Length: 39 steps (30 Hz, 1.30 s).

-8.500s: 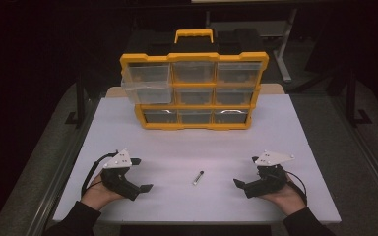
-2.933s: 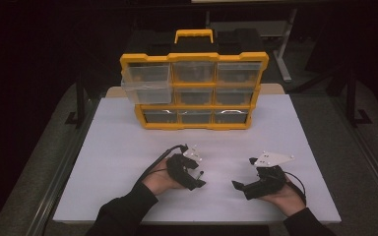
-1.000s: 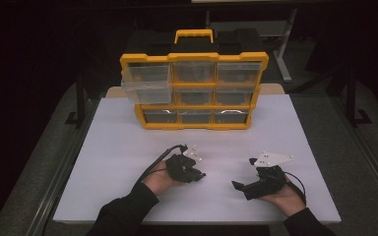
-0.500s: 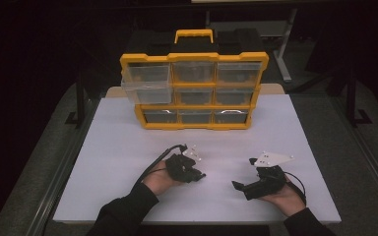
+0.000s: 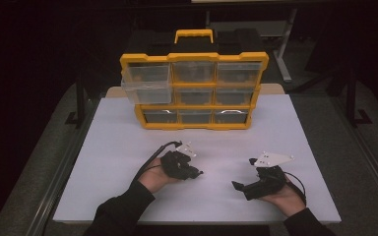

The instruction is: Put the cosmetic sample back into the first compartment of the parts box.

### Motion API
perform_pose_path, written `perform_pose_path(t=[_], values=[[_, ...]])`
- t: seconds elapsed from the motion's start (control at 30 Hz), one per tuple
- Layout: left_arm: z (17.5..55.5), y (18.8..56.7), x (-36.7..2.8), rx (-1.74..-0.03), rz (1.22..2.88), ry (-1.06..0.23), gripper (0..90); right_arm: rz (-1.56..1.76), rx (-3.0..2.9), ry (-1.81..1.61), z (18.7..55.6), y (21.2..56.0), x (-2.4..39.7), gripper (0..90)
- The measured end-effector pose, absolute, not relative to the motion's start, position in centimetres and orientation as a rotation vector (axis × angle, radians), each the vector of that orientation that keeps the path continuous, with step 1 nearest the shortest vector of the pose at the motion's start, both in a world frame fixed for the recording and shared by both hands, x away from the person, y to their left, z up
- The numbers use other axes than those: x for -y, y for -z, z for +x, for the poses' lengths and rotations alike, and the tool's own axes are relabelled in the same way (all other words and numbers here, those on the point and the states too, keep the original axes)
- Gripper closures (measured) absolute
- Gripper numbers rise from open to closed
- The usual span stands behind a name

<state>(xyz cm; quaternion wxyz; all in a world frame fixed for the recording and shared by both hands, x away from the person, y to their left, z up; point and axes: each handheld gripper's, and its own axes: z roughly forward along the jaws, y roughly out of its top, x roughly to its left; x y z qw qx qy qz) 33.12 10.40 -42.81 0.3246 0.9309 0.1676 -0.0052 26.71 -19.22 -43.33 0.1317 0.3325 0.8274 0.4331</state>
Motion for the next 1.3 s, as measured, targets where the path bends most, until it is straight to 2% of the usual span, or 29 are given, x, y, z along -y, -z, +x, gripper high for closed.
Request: perform_pose_path(t=[1.3], values=[[34.5,39.0,-17.3,-0.548,2.347,-0.061,80.6,0.963,-2.398,-1.272,26.7,43.4,19.3,0.0]])
